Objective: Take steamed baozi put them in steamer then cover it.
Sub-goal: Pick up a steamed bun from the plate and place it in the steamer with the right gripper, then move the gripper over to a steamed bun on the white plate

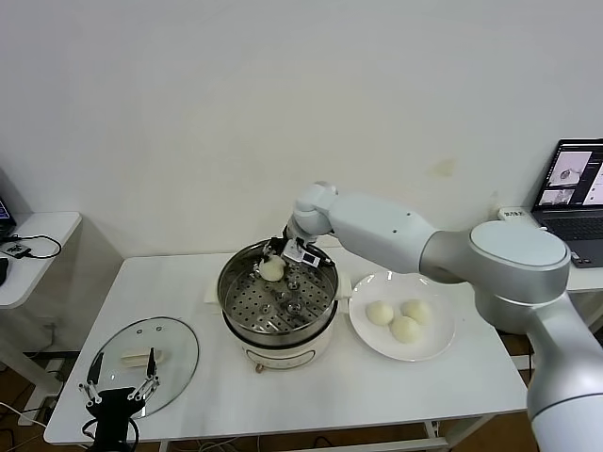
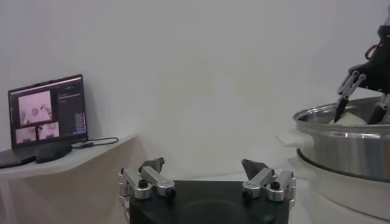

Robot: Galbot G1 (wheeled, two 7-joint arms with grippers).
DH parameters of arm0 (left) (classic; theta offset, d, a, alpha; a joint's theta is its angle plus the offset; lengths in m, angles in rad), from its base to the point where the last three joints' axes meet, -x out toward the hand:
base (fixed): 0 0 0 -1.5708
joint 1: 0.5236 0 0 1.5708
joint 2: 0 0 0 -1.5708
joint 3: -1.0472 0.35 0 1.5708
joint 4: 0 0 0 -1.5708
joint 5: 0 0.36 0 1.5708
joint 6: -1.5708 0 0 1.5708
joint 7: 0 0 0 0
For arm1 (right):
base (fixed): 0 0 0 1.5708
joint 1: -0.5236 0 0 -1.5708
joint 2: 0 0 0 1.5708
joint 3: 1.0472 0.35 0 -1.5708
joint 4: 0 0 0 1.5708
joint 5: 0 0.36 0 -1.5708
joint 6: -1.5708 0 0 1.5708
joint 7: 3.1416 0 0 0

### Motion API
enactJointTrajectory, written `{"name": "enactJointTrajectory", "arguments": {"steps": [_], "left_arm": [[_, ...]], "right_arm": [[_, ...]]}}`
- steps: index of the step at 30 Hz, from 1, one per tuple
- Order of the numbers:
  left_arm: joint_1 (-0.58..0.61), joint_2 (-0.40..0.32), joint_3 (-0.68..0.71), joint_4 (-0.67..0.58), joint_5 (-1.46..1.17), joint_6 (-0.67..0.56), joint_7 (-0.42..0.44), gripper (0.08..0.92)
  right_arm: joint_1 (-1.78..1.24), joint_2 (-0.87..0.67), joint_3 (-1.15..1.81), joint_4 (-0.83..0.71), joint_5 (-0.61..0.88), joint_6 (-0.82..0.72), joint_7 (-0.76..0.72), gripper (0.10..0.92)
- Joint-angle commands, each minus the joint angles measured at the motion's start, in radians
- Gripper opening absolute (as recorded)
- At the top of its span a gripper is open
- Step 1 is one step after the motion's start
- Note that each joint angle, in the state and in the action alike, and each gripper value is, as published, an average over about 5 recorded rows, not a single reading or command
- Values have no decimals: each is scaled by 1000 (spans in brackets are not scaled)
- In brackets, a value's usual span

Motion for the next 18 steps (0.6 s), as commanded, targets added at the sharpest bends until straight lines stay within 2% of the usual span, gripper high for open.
{"name": "enactJointTrajectory", "arguments": {"steps": [1,6,10,15,18], "left_arm": [[4,-2,1,-6,1,0,0,823],[10,-4,1,-11,1,0,0,823],[13,-3,1,-16,1,2,0,823],[13,4,0,-23,-2,6,0,823],[9,10,0,-23,-5,8,1,823]], "right_arm": [[1,9,5,-24,-63,41,13,609],[47,-24,-6,33,17,23,-7,744],[133,-91,-37,152,193,-75,-62,814],[281,-251,-78,415,458,-429,-184,822],[342,-363,-89,533,529,-603,-217,823]]}}
